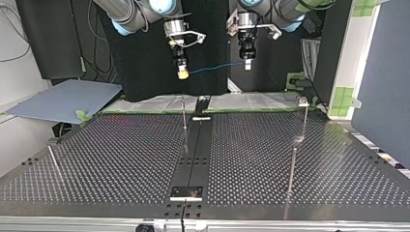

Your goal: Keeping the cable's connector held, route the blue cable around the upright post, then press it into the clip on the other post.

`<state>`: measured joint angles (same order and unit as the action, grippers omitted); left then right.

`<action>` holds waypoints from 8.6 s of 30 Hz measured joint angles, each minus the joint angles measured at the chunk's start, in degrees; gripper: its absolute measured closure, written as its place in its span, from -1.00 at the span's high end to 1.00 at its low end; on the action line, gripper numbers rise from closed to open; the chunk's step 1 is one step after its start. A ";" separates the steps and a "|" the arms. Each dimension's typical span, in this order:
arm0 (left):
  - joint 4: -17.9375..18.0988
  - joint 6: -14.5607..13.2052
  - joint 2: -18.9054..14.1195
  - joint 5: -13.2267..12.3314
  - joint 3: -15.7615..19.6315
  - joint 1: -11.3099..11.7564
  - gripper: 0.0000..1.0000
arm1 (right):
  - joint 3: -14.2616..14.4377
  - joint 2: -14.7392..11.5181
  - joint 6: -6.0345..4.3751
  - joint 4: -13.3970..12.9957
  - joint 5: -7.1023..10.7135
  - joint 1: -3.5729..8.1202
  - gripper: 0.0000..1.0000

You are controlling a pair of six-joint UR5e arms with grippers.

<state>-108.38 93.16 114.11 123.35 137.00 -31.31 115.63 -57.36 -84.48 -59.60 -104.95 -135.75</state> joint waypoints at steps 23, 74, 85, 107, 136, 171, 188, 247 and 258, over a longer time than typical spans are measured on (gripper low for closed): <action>0.00 0.00 0.00 0.00 0.00 0.00 -1.00 | 0.00 0.00 0.00 0.00 0.00 0.00 -1.00; -0.09 -0.09 0.00 0.26 0.00 0.00 -1.00 | 0.08 0.00 0.00 0.00 0.00 0.00 -1.00; -0.43 -0.44 0.36 0.19 0.05 -0.35 -1.00 | -0.15 0.24 0.25 0.23 -0.24 -0.24 -1.00; -1.58 -3.07 4.65 0.09 0.09 -2.20 -1.00 | -2.99 10.53 3.60 7.88 -1.14 -1.14 -1.00; -14.35 5.36 -9.32 0.61 -1.50 -2.13 -1.00 | -9.61 -3.31 -4.92 21.62 4.91 -4.06 -1.00; -35.00 6.99 -29.99 -8.25 -17.63 14.02 -1.00 | -29.02 -13.94 -5.84 35.13 12.67 -3.10 -1.00; -42.85 9.60 -38.36 -11.18 -26.38 19.76 -1.00 | -38.51 -13.59 -8.84 36.30 16.20 -1.26 -1.00; -41.37 12.49 -16.43 -28.69 -41.47 34.37 -1.00 | -54.43 2.93 -11.69 38.22 21.23 1.75 -1.00; -40.87 12.57 -14.43 -28.01 -41.48 34.17 -1.00 | -54.15 3.67 -10.71 39.14 21.20 2.13 -1.00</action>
<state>-149.25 105.73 99.68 95.34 95.52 2.86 61.48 -53.69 -95.19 -20.46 -83.75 -133.62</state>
